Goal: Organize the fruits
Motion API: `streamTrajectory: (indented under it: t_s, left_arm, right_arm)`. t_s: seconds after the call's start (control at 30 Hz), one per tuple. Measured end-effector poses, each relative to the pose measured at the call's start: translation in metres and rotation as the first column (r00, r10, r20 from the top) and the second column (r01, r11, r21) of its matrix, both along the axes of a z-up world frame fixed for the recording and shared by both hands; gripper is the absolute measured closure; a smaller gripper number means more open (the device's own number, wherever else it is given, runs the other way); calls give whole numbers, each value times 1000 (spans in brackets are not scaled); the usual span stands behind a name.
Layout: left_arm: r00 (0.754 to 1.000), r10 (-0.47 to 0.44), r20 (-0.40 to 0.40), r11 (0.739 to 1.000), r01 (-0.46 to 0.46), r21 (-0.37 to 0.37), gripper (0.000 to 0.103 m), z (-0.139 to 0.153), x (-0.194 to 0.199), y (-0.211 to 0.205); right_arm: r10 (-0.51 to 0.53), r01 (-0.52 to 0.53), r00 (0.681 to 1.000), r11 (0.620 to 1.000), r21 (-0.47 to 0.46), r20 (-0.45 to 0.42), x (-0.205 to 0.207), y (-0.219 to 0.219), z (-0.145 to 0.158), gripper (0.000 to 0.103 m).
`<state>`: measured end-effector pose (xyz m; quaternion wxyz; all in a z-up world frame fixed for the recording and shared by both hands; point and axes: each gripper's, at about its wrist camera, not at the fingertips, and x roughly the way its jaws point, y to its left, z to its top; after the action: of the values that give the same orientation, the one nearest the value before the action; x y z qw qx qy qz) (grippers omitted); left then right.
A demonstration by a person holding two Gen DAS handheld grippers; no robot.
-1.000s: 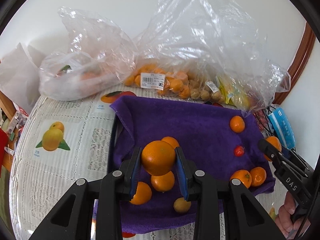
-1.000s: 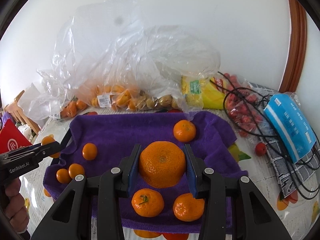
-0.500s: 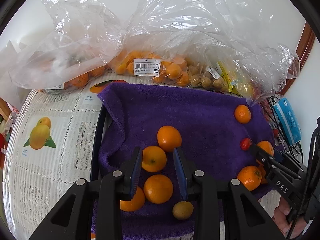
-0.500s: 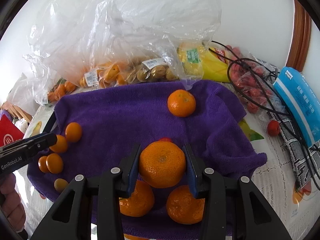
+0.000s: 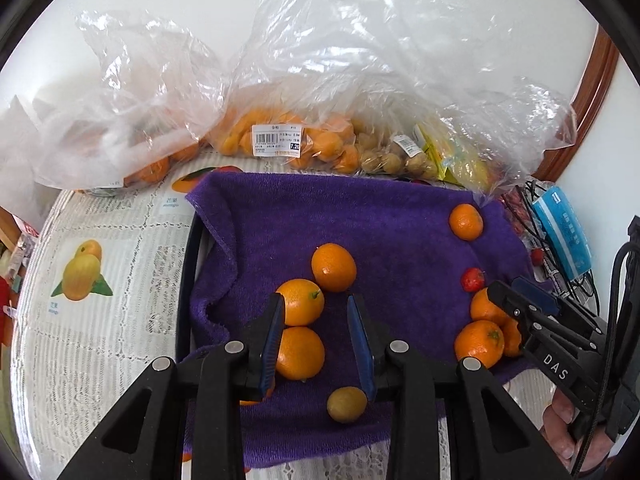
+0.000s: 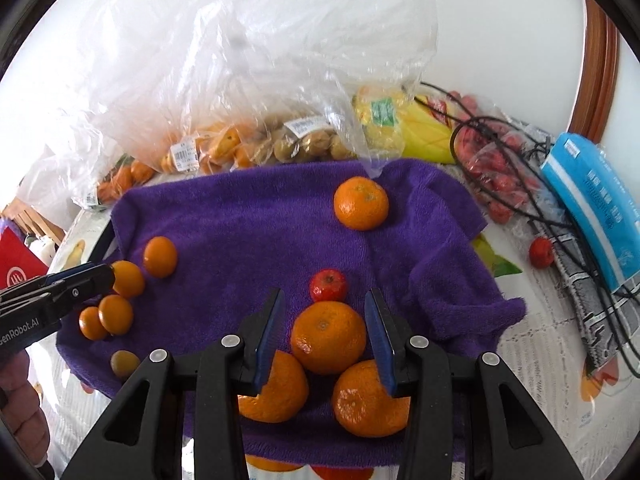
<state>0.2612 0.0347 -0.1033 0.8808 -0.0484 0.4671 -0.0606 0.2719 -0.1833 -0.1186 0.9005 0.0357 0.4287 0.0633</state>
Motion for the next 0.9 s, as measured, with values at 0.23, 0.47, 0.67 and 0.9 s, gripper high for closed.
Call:
streamTrajectory:
  t_s: [0.23,0.47,0.67,0.9]
  left_arm:
    - [999,9,53,1000,-9,-3,55,32,-35,5]
    - [989,26,148,1000,-28,13,35,76,-92,12]
    - [981,16,195,999,-22,28,22,100,-137,9]
    - [969,16,246,999,-25,33,21,109,-187,-1]
  right_arm:
    - [-9,9,998,1000,-1,63,-34,-1,48,42]
    - [-32,31,992,999,11,122,-83,-5,97,40]
    - [-93,86,981,995,48,169,-133,-15,128,36]
    - [-129,124,963,992,37,235,-192,-27,139,10]
